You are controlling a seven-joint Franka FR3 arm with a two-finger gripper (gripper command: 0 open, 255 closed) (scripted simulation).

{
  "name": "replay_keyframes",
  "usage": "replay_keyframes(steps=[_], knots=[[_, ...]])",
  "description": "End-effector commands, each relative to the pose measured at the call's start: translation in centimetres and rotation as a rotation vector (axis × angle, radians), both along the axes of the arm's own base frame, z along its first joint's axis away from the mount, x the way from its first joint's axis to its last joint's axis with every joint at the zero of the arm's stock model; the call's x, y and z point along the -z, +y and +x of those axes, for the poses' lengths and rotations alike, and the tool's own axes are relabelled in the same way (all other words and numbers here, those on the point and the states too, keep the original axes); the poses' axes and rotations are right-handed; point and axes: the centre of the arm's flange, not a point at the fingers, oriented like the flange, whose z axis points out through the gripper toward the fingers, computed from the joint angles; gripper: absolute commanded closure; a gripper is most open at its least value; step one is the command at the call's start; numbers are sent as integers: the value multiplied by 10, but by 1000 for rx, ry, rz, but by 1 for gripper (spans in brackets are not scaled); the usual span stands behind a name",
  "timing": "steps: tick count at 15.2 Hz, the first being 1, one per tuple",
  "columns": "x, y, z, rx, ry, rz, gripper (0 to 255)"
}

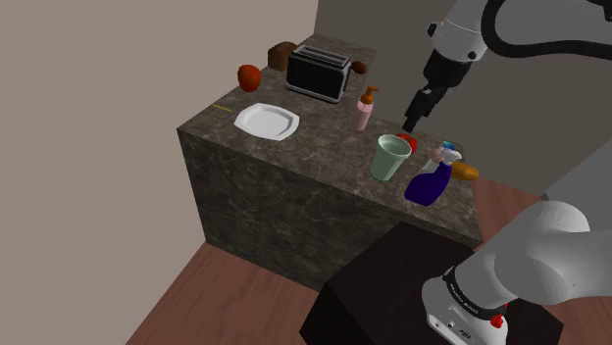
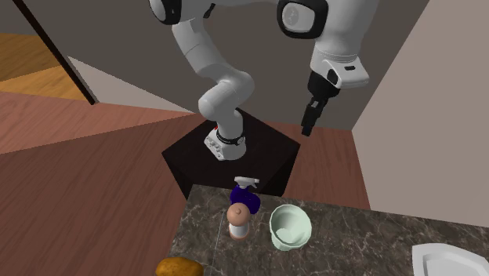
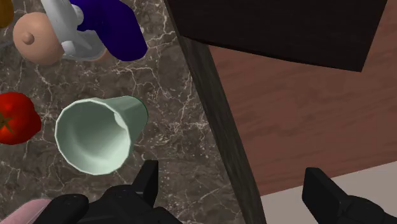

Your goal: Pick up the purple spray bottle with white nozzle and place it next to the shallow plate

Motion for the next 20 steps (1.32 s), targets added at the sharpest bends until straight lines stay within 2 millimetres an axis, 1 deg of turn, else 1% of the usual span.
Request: replay_keyframes(steps=[1, 11, 20], knots=[[0, 0, 0, 0, 0, 0, 0], [53, -117, -46, -144, 44, 46, 0], [104, -224, -76, -273, 83, 87, 0]])
